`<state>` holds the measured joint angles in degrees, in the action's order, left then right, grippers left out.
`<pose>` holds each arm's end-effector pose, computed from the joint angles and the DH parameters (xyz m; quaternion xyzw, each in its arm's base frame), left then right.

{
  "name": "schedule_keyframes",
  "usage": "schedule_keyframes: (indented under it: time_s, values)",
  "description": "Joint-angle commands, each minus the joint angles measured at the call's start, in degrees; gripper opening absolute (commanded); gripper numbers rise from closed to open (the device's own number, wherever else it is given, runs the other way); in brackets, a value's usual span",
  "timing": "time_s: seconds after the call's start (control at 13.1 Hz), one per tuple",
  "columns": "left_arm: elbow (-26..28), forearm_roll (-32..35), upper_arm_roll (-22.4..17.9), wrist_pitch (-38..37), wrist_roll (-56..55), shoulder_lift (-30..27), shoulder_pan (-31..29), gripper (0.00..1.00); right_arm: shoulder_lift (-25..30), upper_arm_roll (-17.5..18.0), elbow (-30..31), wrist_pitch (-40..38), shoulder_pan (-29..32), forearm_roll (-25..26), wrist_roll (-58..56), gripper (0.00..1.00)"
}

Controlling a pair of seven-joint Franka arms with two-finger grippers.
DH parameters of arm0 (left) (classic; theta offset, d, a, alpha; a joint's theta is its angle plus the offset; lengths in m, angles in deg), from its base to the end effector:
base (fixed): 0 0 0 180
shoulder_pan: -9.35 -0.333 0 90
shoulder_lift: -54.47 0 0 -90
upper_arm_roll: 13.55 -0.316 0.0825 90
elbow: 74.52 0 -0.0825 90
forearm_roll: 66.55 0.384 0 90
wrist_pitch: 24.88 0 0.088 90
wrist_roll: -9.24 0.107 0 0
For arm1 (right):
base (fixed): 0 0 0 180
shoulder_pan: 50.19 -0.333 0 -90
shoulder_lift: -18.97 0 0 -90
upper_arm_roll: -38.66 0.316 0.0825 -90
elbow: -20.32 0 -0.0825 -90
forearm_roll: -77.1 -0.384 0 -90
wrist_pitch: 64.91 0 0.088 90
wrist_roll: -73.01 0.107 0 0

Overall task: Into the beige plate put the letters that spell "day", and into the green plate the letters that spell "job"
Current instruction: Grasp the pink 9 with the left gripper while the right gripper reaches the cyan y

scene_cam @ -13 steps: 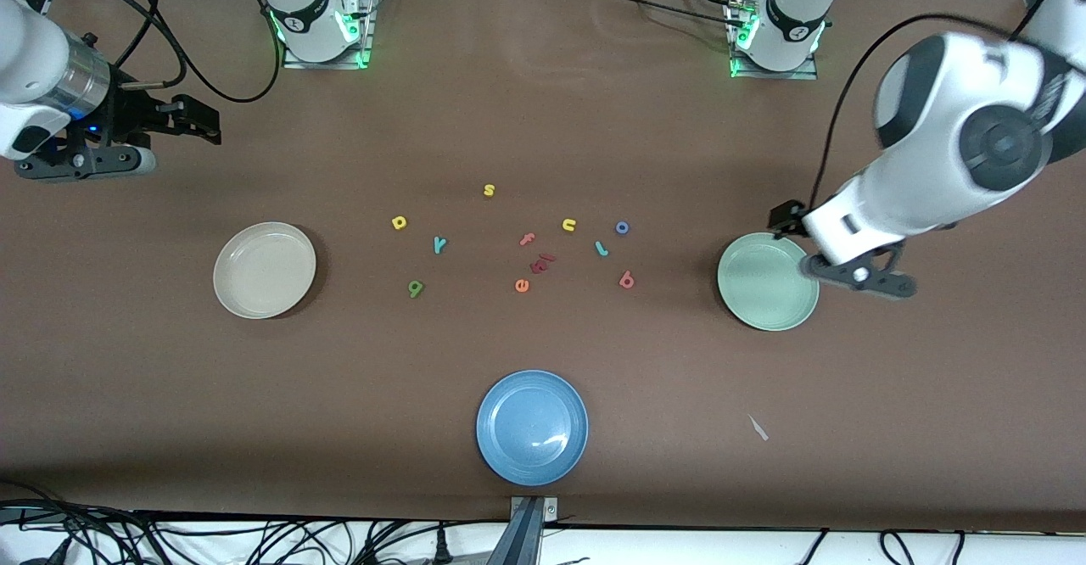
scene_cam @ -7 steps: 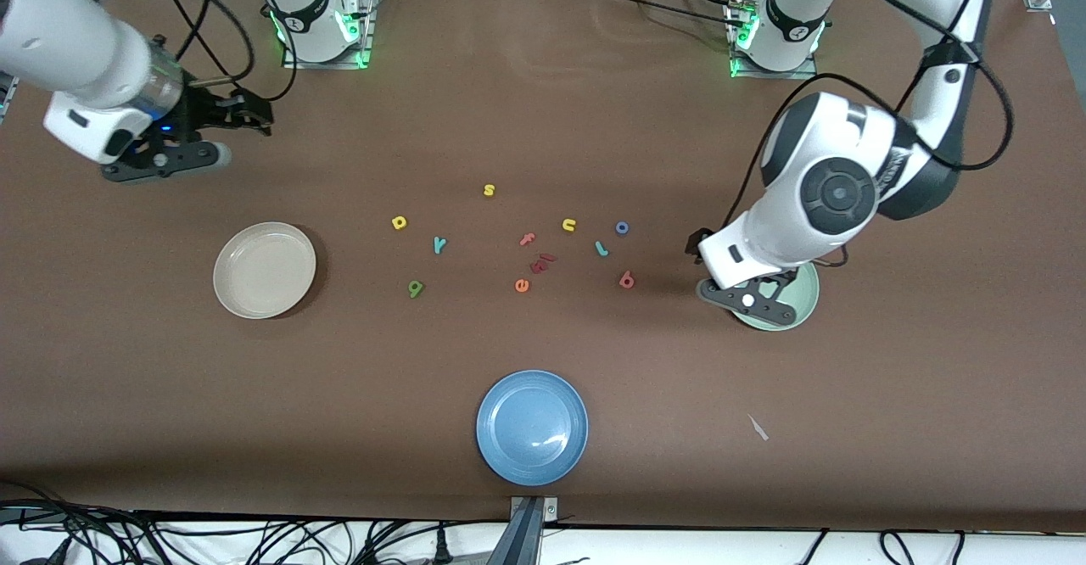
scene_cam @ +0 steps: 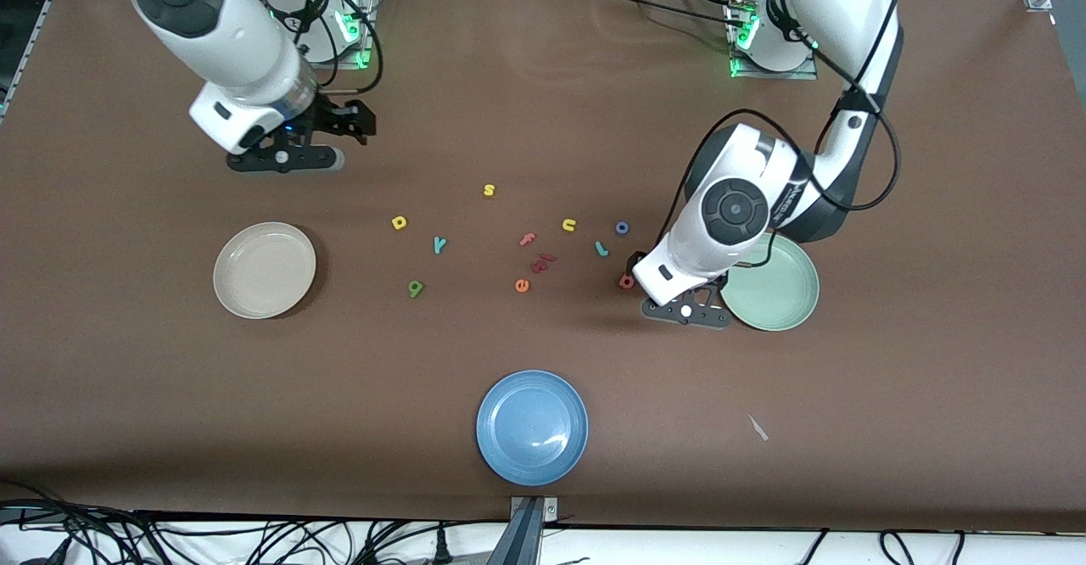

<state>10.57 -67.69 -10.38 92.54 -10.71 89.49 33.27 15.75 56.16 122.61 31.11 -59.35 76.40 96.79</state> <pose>0.6304 -0.3165 0.3127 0.9980 -0.0528 -0.0310 0.0134 0.5021 0.2500 0.5021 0.9963 0.0244 -0.0798 0.0216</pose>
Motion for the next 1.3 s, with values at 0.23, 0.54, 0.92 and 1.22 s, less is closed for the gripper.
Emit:
schedule_keyframes:
  time_s: [0.23, 0.54, 0.92, 1.22]
  values:
    - [-1.68, -3.6, -0.53, 3.86, -5.88, 6.19, 3.24, 0.71, -9.15, 2.89, 7.39, 18.38, -0.33, -0.35, 5.82, 1.0]
    - [0.33, -3.18, -0.53, 8.77, -5.8, 8.92, 3.94, 0.64, -16.71, 2.8, 9.78, 29.29, -0.42, 0.52, 12.59, 1.0]
    - [1.91, -3.17, -0.62, 10.89, -5.8, 10.68, 4.73, 0.66, -24.45, 2.71, 9.43, 36.42, -1.64, 4.81, 16.71, 1.0]
    - [4.47, -3.17, -0.62, 11.33, -5.53, 10.15, 4.38, 0.67, -28.23, 2.63, 9.25, 39.77, -2.61, 10.63, 21.39, 1.0]
